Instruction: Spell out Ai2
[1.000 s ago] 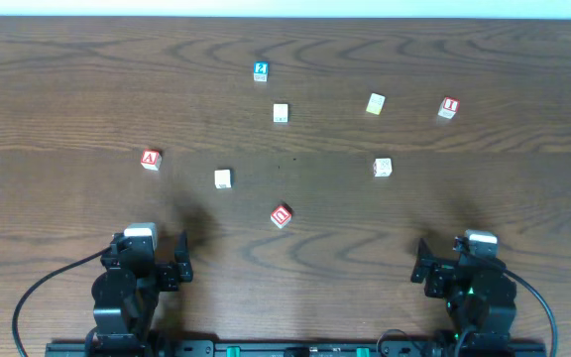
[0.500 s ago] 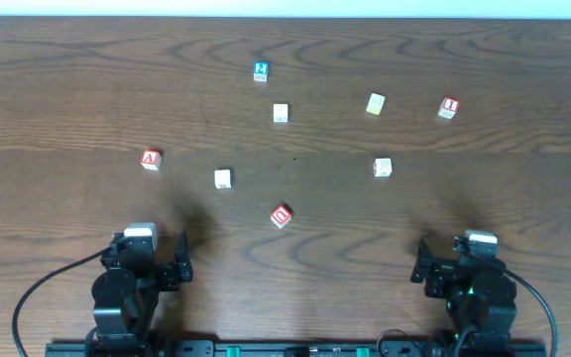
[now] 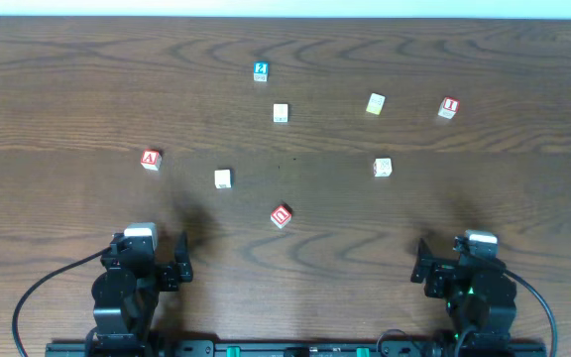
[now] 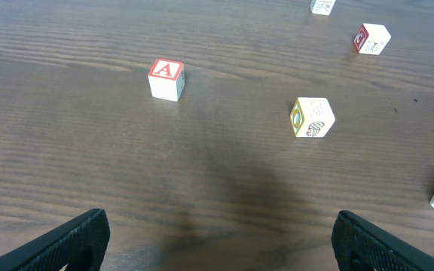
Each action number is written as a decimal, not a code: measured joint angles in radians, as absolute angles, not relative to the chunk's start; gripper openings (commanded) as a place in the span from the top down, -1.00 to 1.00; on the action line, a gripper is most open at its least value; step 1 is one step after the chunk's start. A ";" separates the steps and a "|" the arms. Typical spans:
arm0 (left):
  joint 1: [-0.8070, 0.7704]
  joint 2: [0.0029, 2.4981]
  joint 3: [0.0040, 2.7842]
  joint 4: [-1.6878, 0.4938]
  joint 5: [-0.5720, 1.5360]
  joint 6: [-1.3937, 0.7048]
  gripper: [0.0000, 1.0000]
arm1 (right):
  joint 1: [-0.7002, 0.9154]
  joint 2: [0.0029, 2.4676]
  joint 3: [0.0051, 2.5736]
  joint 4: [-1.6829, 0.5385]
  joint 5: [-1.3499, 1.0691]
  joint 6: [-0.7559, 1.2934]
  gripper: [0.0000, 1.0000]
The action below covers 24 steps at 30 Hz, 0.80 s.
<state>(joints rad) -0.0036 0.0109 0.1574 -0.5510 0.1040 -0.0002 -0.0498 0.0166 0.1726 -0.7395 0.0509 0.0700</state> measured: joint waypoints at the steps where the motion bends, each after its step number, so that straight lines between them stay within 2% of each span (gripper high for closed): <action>1: -0.004 0.011 0.157 -0.551 0.104 0.000 -0.91 | -0.050 0.017 0.173 -0.740 0.051 0.070 -0.98; 24: -0.004 0.011 0.157 -0.551 0.104 0.000 -0.91 | -0.050 0.017 0.173 -0.740 0.057 0.043 -0.99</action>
